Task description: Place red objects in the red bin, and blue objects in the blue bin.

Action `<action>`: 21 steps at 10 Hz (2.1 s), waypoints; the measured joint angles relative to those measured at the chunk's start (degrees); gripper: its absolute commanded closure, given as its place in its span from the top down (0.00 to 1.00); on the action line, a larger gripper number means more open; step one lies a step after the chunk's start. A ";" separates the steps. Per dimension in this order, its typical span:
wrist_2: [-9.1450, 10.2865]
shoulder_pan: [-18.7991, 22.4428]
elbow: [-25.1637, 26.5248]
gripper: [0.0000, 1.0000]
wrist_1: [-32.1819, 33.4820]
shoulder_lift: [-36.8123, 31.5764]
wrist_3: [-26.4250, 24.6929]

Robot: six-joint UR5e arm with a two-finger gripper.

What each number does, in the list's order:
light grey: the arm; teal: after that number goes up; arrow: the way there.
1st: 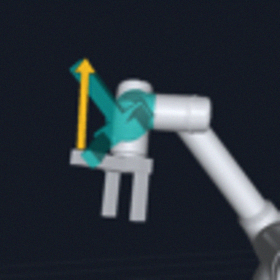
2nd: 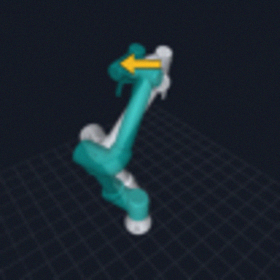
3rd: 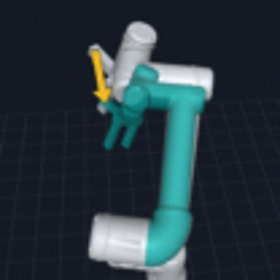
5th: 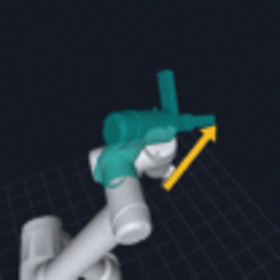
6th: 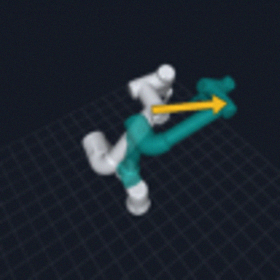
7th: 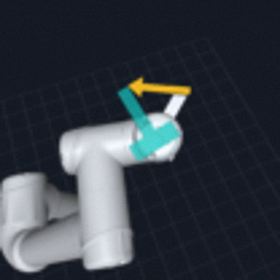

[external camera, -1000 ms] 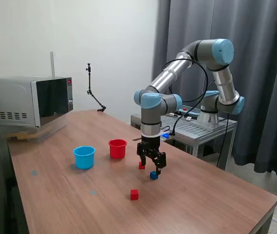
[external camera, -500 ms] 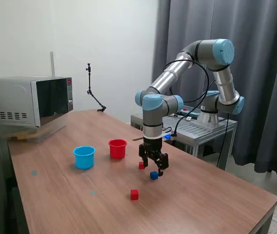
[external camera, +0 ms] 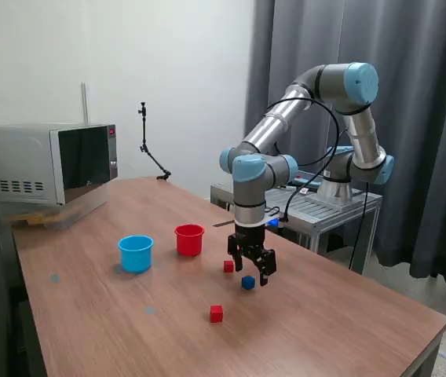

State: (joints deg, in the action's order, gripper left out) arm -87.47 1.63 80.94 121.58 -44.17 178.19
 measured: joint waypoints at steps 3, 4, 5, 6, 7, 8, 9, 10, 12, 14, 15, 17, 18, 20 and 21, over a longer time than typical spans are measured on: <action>-0.06 0.00 0.21 1.00 -0.02 0.00 0.05; -0.06 -0.03 0.20 1.00 -0.02 0.01 0.08; -0.06 -0.04 0.20 1.00 -0.02 0.02 0.10; -0.05 -0.04 0.19 1.00 -0.02 0.03 0.15; -0.02 -0.05 0.18 1.00 -0.02 0.03 0.23; 0.00 -0.05 0.12 1.00 -0.02 0.07 0.31; 0.01 -0.08 -0.02 1.00 -0.03 0.13 0.36; 0.02 -0.10 -0.19 1.00 -0.03 0.16 0.41; 0.02 -0.13 -0.43 1.00 0.00 0.27 0.47; 0.02 -0.14 -0.53 1.00 0.04 0.53 0.49; 0.02 -0.14 -0.56 1.00 0.05 0.69 0.54; 0.02 -0.10 -0.57 1.00 0.06 0.96 0.74; 0.02 -0.08 -0.59 1.00 0.06 1.07 0.79; 0.02 -0.06 -0.61 1.00 0.06 1.15 0.83; 0.02 -0.06 -0.61 0.00 0.06 1.17 0.84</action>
State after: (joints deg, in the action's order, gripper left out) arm -87.45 1.58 80.34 121.64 -42.99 179.03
